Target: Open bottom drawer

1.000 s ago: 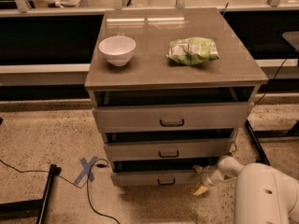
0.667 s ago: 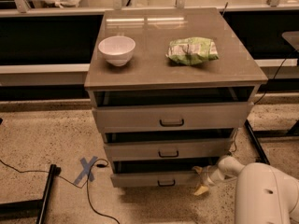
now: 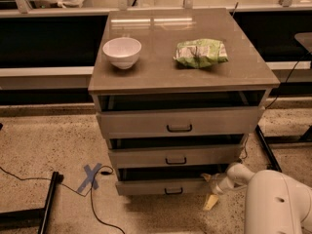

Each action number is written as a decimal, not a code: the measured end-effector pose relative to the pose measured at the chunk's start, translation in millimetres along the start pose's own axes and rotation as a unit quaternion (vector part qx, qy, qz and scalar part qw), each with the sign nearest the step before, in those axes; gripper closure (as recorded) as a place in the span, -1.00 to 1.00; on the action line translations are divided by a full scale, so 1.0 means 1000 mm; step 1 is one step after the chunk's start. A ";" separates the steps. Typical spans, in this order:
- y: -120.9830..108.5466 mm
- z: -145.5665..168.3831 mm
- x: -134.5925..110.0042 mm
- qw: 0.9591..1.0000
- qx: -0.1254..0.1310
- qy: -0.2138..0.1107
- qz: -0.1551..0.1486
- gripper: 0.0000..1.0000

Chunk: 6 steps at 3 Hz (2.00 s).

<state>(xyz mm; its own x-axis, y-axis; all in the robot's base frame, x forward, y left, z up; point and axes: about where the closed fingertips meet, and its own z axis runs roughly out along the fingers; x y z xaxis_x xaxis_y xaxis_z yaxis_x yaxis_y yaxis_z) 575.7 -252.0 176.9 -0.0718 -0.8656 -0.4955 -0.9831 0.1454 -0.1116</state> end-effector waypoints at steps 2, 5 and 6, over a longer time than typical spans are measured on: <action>-0.007 0.000 -0.005 1.000 -0.001 0.008 -0.010 -1.00; 0.011 0.004 -0.012 0.997 -0.076 0.003 -0.020 0.36; 0.015 -0.004 -0.014 0.996 -0.083 0.001 -0.024 0.27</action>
Offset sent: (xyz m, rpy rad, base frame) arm 0.0192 0.0006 0.0116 -0.0485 -0.0207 0.0302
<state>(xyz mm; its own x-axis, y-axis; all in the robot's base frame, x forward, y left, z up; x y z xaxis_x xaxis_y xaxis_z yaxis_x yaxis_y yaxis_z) 561.2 -240.1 185.9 -0.0250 -0.8702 -0.4921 -0.9997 0.0238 0.0088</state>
